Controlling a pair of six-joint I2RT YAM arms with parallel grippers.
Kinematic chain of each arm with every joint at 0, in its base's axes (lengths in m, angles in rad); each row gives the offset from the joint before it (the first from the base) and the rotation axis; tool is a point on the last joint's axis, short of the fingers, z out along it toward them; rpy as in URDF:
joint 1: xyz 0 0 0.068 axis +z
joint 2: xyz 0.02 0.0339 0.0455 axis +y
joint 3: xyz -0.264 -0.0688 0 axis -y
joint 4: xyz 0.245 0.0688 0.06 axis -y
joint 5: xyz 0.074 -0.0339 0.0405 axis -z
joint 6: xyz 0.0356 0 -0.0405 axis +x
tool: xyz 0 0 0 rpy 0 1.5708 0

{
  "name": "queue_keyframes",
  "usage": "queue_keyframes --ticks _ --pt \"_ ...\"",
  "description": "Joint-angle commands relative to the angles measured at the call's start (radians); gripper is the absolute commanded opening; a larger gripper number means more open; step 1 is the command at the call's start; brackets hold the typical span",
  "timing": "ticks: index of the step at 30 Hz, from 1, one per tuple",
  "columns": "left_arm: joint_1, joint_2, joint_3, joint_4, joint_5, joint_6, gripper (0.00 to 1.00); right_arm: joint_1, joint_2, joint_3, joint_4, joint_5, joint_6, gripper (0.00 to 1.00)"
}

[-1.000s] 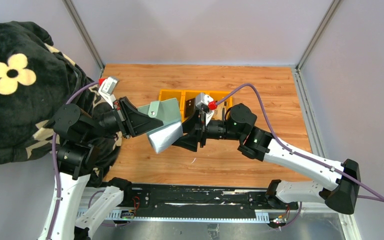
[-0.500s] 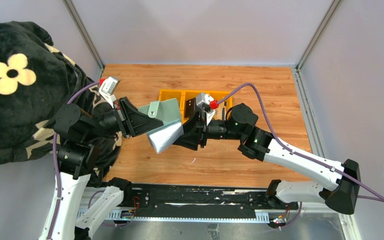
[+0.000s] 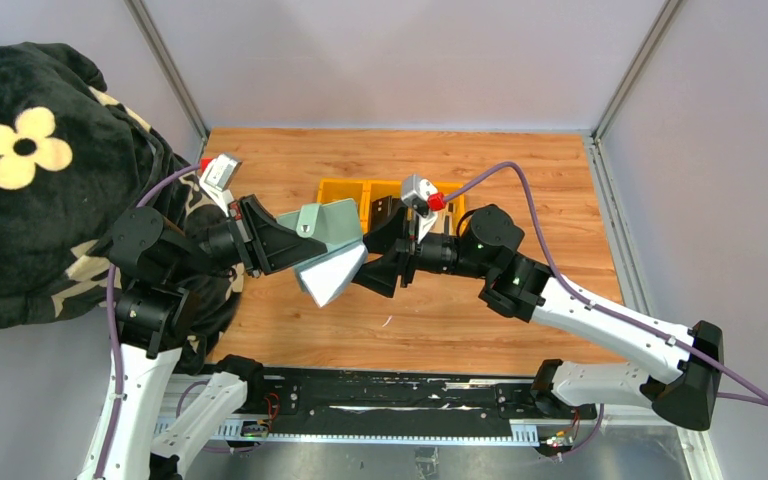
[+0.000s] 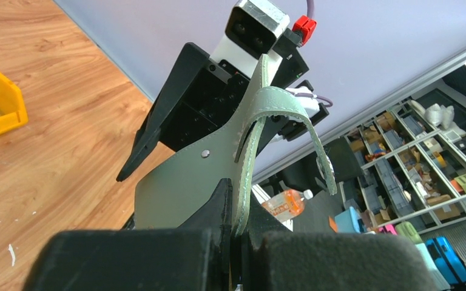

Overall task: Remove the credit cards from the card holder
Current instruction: Open the card holder.

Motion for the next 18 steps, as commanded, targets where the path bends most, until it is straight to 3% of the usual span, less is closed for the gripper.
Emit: queue_keyframes --ticks 1,13,15,18 --pt "0.006 -0.011 -0.003 -0.009 0.044 -0.017 0.0 -0.015 0.0 0.039 0.092 0.036 0.019 0.63" --pt "0.006 -0.02 -0.017 -0.038 0.056 0.011 0.0 -0.015 -0.012 0.05 0.249 -0.047 0.128 0.69" --pt "0.006 -0.022 -0.016 -0.04 0.057 0.013 0.0 -0.014 -0.013 0.051 0.251 -0.057 0.146 0.66" --pt "0.006 -0.025 -0.012 -0.044 0.058 0.019 0.0 -0.014 -0.007 0.055 0.248 -0.086 0.166 0.54"
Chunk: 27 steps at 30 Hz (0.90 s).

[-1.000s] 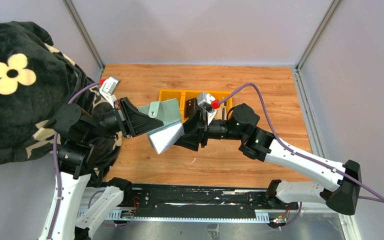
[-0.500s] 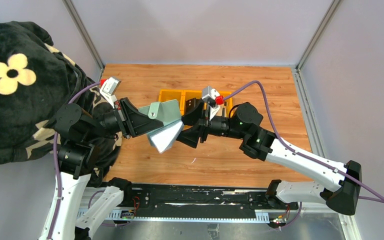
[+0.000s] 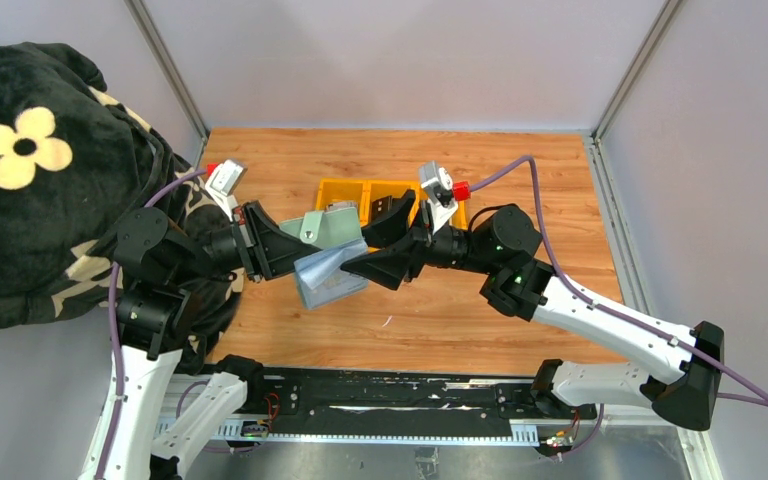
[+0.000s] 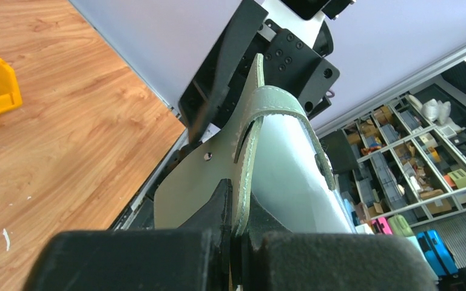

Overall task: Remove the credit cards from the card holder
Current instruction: Open the card holder.

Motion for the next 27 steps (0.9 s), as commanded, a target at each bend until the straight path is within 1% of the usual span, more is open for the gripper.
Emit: queue_keyframes --ticks 1,6,8,9,10,12,13,15,17,19,22,24,26,27 --pt "0.006 -0.016 0.003 0.001 0.033 0.005 0.0 -0.014 -0.006 0.035 0.044 -0.047 0.051 0.5" --pt "0.006 -0.026 0.001 -0.005 0.033 0.012 0.0 -0.014 -0.006 0.034 0.04 -0.054 0.076 0.28" --pt "0.006 -0.03 -0.001 -0.01 0.034 0.016 0.0 -0.014 -0.009 0.037 0.041 -0.055 0.085 0.25" --pt "0.006 -0.033 -0.002 -0.011 0.036 0.016 0.0 -0.014 -0.01 0.039 0.041 -0.055 0.089 0.25" --pt "0.006 -0.035 -0.003 -0.011 0.037 0.018 0.0 -0.014 -0.011 0.039 0.043 -0.053 0.091 0.28" --pt "0.006 -0.038 -0.003 -0.013 0.041 0.021 0.0 -0.014 -0.011 0.036 0.062 -0.052 0.105 0.44" --pt "0.006 -0.04 -0.004 -0.014 0.044 0.022 0.0 -0.014 -0.008 0.036 0.071 -0.055 0.113 0.48" --pt "0.006 -0.04 -0.007 -0.014 0.049 0.021 0.0 -0.014 0.0 0.038 0.092 -0.06 0.137 0.49" --pt "0.006 -0.04 -0.009 -0.014 0.054 0.021 0.0 -0.013 0.012 0.04 0.12 -0.07 0.163 0.47" --pt "0.006 -0.04 -0.01 -0.011 0.058 0.02 0.0 -0.012 0.025 0.041 0.145 -0.076 0.185 0.41" --pt "0.006 -0.041 -0.011 -0.01 0.063 0.019 0.0 -0.008 0.042 0.051 0.153 -0.075 0.205 0.28" --pt "0.006 -0.043 -0.014 -0.017 0.065 0.03 0.0 -0.008 0.049 0.074 0.114 -0.079 0.202 0.14" --pt "0.006 -0.051 -0.012 -0.05 0.052 0.073 0.0 -0.008 0.049 0.098 0.05 -0.074 0.187 0.02" --pt "0.007 -0.055 -0.006 -0.08 0.047 0.107 0.0 -0.008 0.047 0.103 0.027 -0.066 0.182 0.0"
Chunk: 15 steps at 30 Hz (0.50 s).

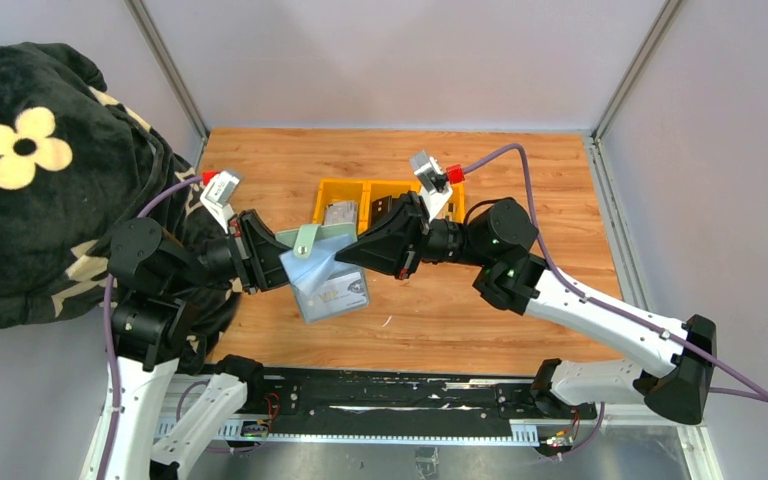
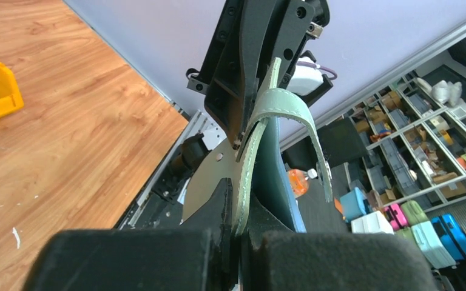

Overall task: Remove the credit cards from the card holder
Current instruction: Open the card holder.

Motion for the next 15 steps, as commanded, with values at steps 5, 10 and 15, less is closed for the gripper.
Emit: queue_keyframes --ticks 5,10,15 --pt "0.004 0.005 0.094 -0.343 -0.037 0.393 0.5 -0.008 -0.049 0.054 -0.109 0.041 -0.032 0.0" --pt "0.004 0.061 0.285 -0.635 -0.171 0.749 0.74 -0.011 -0.096 0.052 -0.196 0.087 -0.073 0.0" --pt "0.004 0.038 0.345 -0.66 -0.198 0.819 0.79 -0.012 -0.113 0.063 -0.235 0.086 -0.094 0.0"
